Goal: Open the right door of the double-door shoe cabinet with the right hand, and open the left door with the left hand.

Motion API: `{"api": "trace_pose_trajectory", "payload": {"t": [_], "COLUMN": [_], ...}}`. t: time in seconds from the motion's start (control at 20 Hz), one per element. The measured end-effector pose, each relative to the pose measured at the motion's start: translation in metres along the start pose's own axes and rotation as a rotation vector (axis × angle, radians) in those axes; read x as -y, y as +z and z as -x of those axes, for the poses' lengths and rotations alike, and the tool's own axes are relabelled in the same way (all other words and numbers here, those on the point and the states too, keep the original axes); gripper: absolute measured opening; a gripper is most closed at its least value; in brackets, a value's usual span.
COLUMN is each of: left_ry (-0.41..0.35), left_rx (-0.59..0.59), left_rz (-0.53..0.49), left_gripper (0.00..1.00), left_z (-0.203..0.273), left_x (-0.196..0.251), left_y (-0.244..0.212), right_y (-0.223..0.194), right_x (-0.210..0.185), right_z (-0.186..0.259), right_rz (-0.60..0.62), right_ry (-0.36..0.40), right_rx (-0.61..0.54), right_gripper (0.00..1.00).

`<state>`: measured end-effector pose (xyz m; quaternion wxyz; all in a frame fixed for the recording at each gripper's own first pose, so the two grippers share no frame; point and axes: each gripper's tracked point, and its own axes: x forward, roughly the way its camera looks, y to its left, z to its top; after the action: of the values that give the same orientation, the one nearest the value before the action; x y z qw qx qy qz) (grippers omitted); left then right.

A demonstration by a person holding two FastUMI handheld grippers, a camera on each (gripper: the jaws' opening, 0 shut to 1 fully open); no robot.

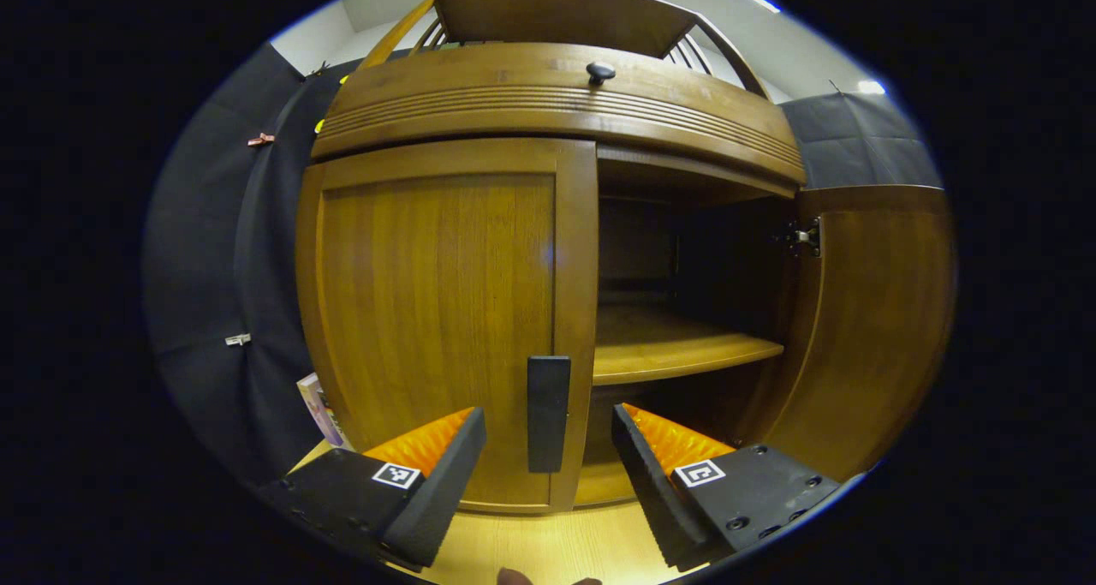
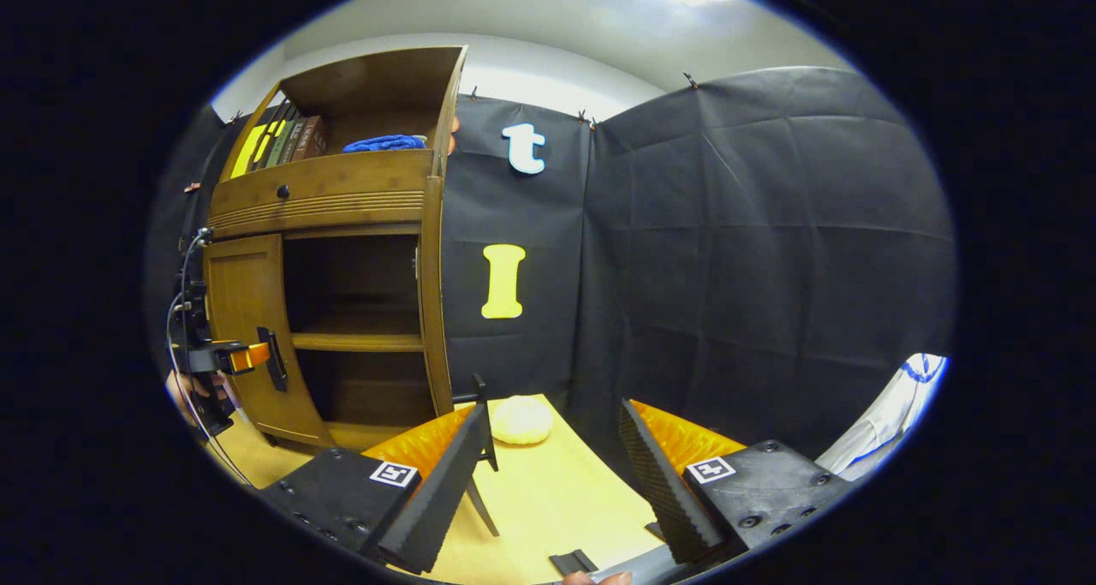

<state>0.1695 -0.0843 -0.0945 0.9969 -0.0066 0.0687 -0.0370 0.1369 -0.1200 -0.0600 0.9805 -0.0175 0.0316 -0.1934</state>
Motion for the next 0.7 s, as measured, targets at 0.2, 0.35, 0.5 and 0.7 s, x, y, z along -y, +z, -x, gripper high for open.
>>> {"api": "trace_pose_trajectory", "payload": {"t": [0.2,0.35,0.5,0.7], "left_ry": [0.023,0.042,0.011,0.042], "left_rx": [-0.047,-0.05,-0.054,-0.04], "left_rz": [0.007,0.005,-0.075,-0.102], "left_gripper": [0.78,0.67,0.58,0.37], "left_z": [-0.03,-0.051,-0.057,-0.06], "left_x": [-0.005,-0.013,-0.009,-0.004], "left_y": [-0.02,-0.023,-0.024,-0.023], "right_y": [0.002,0.007,0.008,0.003], "right_x": [0.005,0.01,0.017,0.032], "right_z": [0.008,0.018,0.031,0.047], "right_rz": [-0.014,-0.03,-0.045,-0.071], "right_ry": [-0.024,-0.06,-0.113,-0.187], "right_rx": [-0.003,0.012,0.038,0.048], "right_gripper": [0.95,0.98,1.0,0.98]}}
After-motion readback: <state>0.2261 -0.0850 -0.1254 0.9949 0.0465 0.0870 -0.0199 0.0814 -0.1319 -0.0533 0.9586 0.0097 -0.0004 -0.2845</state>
